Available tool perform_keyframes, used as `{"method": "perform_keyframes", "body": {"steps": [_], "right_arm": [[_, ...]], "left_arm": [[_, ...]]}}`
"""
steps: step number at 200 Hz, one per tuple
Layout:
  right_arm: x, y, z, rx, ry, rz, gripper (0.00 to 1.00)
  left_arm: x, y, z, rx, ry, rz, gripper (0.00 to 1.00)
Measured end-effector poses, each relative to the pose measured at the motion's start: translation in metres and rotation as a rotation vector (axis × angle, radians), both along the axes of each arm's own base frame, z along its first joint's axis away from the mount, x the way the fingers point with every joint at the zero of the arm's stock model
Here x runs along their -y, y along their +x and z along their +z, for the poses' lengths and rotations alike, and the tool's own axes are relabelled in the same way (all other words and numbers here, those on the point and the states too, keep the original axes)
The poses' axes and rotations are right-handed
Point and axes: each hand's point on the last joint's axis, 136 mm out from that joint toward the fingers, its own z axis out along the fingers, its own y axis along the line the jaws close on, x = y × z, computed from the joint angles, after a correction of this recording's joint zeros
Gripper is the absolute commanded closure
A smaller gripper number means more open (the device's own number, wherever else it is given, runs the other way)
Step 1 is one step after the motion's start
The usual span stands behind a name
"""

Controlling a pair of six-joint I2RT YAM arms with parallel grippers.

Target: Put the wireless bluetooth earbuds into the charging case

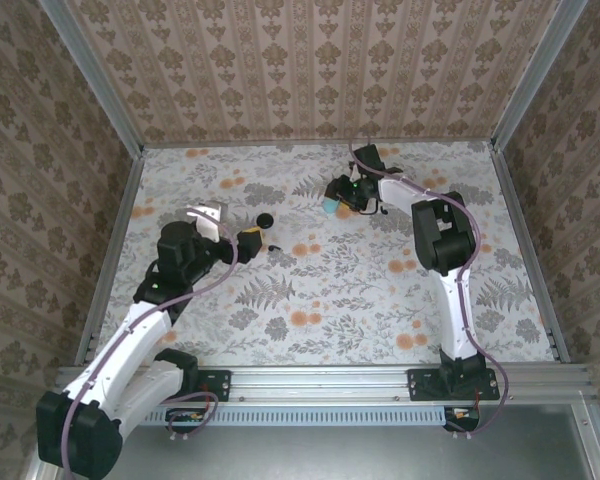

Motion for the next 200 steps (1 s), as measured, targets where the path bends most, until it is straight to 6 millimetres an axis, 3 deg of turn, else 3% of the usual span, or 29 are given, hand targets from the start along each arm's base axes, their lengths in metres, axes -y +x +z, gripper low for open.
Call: {"method": "perform_keyframes", "body": {"steps": [39, 69, 108, 146, 179, 200], "right_arm": [[0.017, -0.024, 0.023, 0.019, -0.066, -0.006, 0.48], [0.024, -0.054, 0.042, 0.048, -0.082, -0.007, 0.48], [0.012, -0.106, 0.038, 0.046, -0.111, 0.059, 0.48], [0.004, -0.154, 0.038, 0.050, -0.139, 0.122, 0.47], [0.008, -0.168, 0.058, 0.106, -0.135, 0.125, 0.47], [0.011, -0.172, 0.065, 0.134, -0.134, 0.117, 0.47]], "left_arm": [[-0.010, 0.016, -0.012, -0.128, 0.023, 0.048, 0.00], [-0.010, 0.036, -0.040, -0.293, 0.044, 0.069, 0.00], [-0.003, 0.062, -0.088, -0.503, 0.090, 0.073, 0.00], [0.005, 0.090, -0.116, -0.627, 0.128, 0.074, 0.06], [0.013, 0.119, -0.136, -0.711, 0.154, 0.079, 0.14], [0.015, 0.127, -0.151, -0.767, 0.178, 0.092, 0.16]]}}
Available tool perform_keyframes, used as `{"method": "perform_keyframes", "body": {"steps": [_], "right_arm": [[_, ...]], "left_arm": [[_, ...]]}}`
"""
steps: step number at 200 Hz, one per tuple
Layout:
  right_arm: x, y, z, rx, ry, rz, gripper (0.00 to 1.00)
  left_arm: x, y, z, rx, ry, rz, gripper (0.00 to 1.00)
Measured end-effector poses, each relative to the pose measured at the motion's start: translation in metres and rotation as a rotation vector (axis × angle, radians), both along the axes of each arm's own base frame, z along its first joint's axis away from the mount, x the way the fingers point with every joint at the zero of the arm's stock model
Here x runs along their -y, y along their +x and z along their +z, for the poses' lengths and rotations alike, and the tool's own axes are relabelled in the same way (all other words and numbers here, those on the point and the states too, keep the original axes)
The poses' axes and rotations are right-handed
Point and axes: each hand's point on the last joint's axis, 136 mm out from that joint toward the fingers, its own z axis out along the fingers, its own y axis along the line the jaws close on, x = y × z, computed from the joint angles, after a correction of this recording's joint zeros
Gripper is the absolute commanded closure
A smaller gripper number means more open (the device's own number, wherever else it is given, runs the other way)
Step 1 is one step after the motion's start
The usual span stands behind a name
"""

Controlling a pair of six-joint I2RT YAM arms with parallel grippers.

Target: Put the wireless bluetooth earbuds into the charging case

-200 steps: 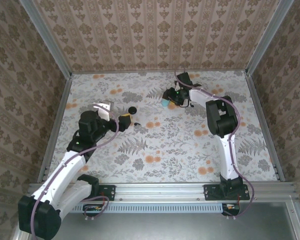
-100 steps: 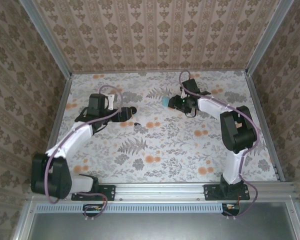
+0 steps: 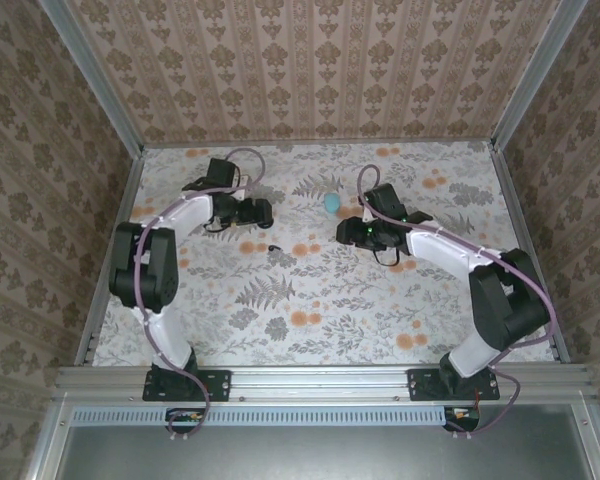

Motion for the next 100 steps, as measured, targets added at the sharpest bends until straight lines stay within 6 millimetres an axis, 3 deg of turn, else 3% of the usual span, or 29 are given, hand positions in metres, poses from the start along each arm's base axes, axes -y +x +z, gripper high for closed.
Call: {"method": "perform_keyframes", "body": {"steps": [55, 100], "right_arm": [[0.008, -0.020, -0.012, -0.016, -0.005, -0.008, 0.46], [0.010, -0.025, -0.015, -0.014, -0.004, -0.009, 0.46]], "left_arm": [[0.015, 0.004, -0.024, -0.088, 0.083, 0.000, 0.20], [0.017, 0.004, -0.039, -0.130, 0.131, 0.017, 0.23]]}}
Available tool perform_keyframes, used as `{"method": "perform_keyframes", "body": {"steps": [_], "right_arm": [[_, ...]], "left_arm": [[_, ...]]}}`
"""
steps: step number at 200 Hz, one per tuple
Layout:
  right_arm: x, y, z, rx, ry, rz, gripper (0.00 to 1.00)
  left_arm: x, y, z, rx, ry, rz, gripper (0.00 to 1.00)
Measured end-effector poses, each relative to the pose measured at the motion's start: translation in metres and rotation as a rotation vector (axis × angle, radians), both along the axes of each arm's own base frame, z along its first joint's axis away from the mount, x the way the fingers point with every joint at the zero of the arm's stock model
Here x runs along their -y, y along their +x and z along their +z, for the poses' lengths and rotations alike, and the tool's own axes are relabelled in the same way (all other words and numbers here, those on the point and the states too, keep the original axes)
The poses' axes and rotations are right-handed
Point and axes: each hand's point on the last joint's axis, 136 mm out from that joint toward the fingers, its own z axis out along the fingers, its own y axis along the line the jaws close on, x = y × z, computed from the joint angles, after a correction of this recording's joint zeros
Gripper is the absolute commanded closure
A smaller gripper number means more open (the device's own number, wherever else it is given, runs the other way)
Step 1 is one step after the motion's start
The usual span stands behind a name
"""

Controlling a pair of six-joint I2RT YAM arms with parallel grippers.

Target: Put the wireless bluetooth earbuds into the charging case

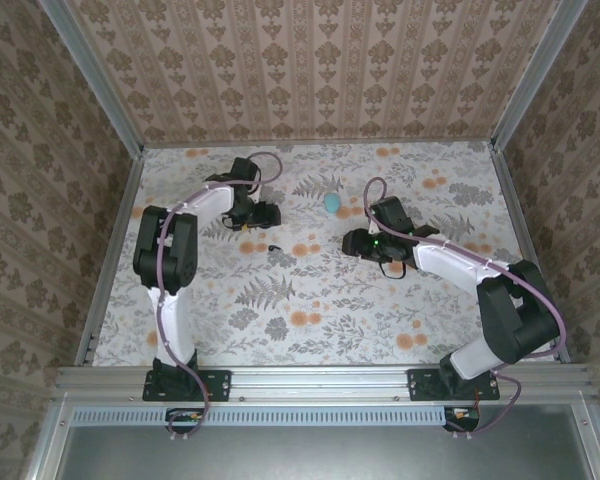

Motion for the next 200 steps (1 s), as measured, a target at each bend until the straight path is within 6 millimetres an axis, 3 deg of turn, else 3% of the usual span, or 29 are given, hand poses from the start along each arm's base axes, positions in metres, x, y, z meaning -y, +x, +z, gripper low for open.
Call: {"method": "perform_keyframes", "body": {"steps": [35, 129, 200], "right_arm": [[0.003, -0.007, 0.001, 0.004, 0.002, 0.000, 0.46], [0.010, -0.017, 0.022, 0.069, 0.020, -0.014, 0.45], [0.014, -0.023, 0.018, 0.064, 0.012, -0.018, 0.45]], "left_arm": [[0.005, 0.010, -0.007, 0.002, 0.035, -0.002, 0.26], [0.002, 0.011, -0.012, -0.027, 0.134, -0.005, 0.33], [0.001, 0.012, -0.013, -0.024, 0.142, -0.006, 0.36]]}}
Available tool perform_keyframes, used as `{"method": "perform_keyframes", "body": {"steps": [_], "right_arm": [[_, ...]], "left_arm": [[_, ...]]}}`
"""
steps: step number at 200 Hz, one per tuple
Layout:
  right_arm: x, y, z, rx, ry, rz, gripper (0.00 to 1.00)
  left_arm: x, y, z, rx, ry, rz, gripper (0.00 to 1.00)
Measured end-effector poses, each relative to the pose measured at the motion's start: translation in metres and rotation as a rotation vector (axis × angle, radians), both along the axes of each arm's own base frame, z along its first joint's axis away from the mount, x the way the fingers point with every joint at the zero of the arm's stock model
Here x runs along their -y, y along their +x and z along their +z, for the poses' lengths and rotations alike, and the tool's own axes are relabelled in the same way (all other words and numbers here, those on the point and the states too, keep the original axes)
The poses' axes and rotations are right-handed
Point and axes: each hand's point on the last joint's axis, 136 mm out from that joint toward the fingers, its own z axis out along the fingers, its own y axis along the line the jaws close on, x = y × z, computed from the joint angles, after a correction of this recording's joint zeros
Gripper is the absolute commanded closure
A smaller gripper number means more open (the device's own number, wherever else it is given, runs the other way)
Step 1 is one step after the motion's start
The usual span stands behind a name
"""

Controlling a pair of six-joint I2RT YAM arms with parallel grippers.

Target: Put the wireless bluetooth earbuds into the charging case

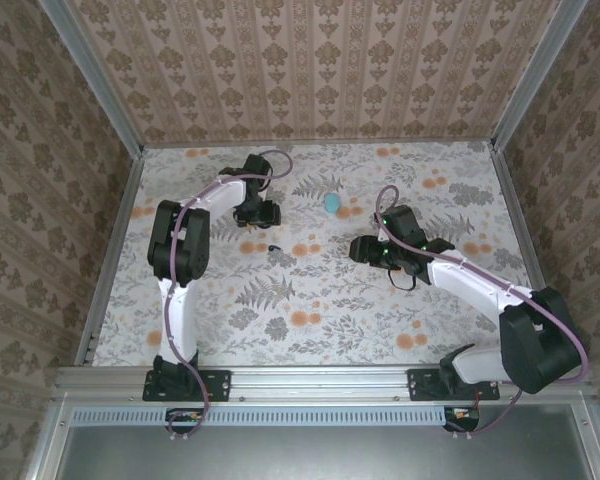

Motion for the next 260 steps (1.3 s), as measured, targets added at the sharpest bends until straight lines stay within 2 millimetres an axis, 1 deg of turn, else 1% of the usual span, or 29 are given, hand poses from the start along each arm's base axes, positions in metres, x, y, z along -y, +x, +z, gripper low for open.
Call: {"method": "perform_keyframes", "body": {"steps": [44, 71, 116, 124, 144, 165, 184, 204, 221, 231, 240, 260], "right_arm": [[0.002, -0.002, 0.006, 0.018, 0.005, -0.002, 0.45], [0.002, -0.003, 0.008, 0.025, 0.007, -0.004, 0.44], [0.007, -0.006, 0.011, 0.025, 0.027, -0.027, 0.43], [0.009, -0.006, 0.011, 0.025, 0.033, -0.038, 0.42], [0.021, -0.003, 0.016, 0.032, 0.053, -0.074, 0.41], [0.034, 0.000, 0.026, 0.050, 0.084, -0.107, 0.40], [0.045, 0.001, 0.033, 0.058, 0.123, -0.130, 0.40], [0.056, 0.002, 0.035, 0.043, 0.164, -0.150, 0.39], [0.065, 0.000, 0.033, 0.022, 0.191, -0.167, 0.39], [0.070, -0.004, 0.030, 0.006, 0.205, -0.177, 0.39], [0.074, -0.008, 0.026, -0.011, 0.213, -0.187, 0.39], [0.079, -0.017, 0.019, -0.050, 0.224, -0.196, 0.39]], "left_arm": [[0.000, 0.002, 0.000, 0.004, 0.015, -0.009, 0.45], [0.005, 0.004, 0.001, 0.017, 0.020, -0.034, 0.52], [0.019, 0.002, 0.002, 0.040, 0.024, -0.088, 0.54], [0.021, 0.002, 0.003, 0.043, 0.024, -0.099, 0.54], [0.035, -0.006, 0.003, 0.049, 0.008, -0.161, 0.55], [0.061, -0.028, 0.012, 0.050, -0.045, -0.281, 0.56], [0.092, -0.052, 0.028, 0.077, -0.110, -0.432, 0.56], [0.127, -0.084, 0.049, 0.120, -0.173, -0.621, 0.55], [0.150, -0.112, 0.060, 0.147, -0.205, -0.777, 0.53], [0.162, -0.128, 0.061, 0.151, -0.218, -0.859, 0.51], [0.170, -0.142, 0.058, 0.148, -0.224, -0.935, 0.50], [0.175, -0.170, 0.046, 0.126, -0.208, -1.072, 0.46]]}}
